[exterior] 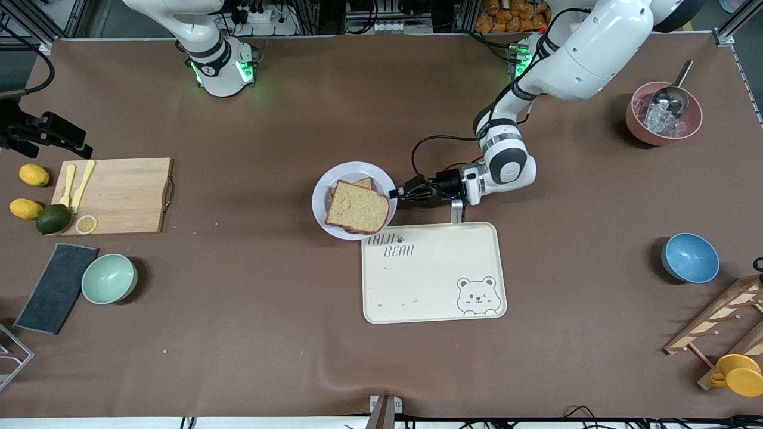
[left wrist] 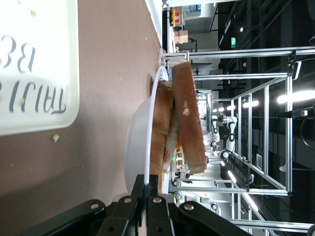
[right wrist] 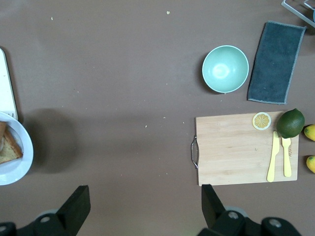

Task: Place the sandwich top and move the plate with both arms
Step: 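Push the plate onto the bear tray with the left gripper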

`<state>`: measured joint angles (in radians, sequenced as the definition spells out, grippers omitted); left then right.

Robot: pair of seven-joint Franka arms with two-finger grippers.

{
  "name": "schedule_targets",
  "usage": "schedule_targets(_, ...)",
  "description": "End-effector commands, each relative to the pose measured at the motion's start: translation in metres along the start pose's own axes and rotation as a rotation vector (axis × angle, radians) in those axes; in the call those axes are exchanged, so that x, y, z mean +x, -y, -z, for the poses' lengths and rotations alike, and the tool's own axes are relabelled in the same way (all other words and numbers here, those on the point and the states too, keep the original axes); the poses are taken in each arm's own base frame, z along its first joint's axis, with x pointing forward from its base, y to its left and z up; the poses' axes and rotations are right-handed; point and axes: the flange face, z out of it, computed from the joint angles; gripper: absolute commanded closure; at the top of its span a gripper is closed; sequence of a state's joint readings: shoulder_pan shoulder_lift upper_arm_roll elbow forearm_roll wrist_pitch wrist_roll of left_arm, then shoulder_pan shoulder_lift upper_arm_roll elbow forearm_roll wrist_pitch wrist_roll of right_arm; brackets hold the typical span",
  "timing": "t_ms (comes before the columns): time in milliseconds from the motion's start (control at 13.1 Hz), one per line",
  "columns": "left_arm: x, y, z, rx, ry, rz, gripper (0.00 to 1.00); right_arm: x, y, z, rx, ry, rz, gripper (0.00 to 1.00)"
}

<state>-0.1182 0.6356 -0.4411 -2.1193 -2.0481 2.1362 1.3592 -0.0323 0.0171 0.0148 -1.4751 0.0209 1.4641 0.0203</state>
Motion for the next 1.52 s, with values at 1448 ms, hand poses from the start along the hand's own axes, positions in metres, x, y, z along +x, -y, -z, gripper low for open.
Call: schedule_targets(1448, 0.175, -0.054, 0.105, -0.047, -0.131, 0.038, 1.00, -0.001, -0.009, -0.003, -0.016, 0.045, -0.003, 0.00)
